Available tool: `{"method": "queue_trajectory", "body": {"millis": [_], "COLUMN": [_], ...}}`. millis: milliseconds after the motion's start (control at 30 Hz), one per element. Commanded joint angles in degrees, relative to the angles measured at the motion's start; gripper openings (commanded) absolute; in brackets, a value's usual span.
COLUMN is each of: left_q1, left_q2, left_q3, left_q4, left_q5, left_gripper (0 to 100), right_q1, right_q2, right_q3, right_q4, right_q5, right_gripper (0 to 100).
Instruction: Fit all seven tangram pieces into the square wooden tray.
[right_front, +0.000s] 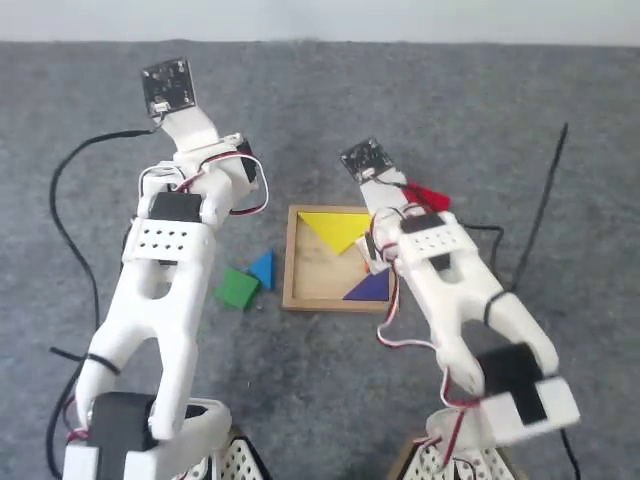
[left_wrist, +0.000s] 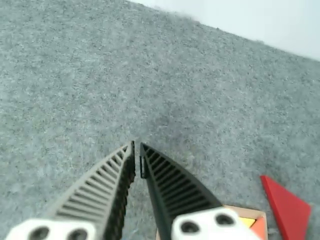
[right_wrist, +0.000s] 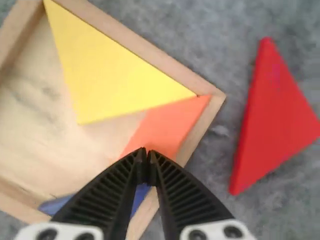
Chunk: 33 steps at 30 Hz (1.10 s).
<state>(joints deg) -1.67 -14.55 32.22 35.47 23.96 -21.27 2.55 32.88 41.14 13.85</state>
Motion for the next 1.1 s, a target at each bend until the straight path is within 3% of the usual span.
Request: {"method": "queue_trajectory", "body": {"millis": [0, 233, 467, 700, 1067], "left_q1": [0.3, 0.3, 0.3, 0.3, 0.3], "left_q2": [-3.1, -3.1, -3.1, -3.0, -3.0], "left_q3": [-0.2, -0.1, -0.1, -0.1, -0.1], "left_q4": [-1.4, -1.4, -1.4, -1.4, -1.3], "left_q5": [-0.4, -0.4, -0.4, -0.3, -0.3], "left_gripper": [2, 2, 2, 2, 2], "right_q1": [-0.4, -1.0, 0.7, 4.4, 3.1], "right_q2": [3.8, 6.5, -2.3, -2.5, 5.3], "right_q3": [-8.1, -12.7, -13.5, -10.1, -10.8], "right_q4": [6.3, 9.0, 11.8, 7.3, 5.8], "right_q5": [0.8, 0.9, 0.9, 0.9, 4.9], "right_gripper": [0.6, 0.6, 0.6, 0.6, 0.6]}}
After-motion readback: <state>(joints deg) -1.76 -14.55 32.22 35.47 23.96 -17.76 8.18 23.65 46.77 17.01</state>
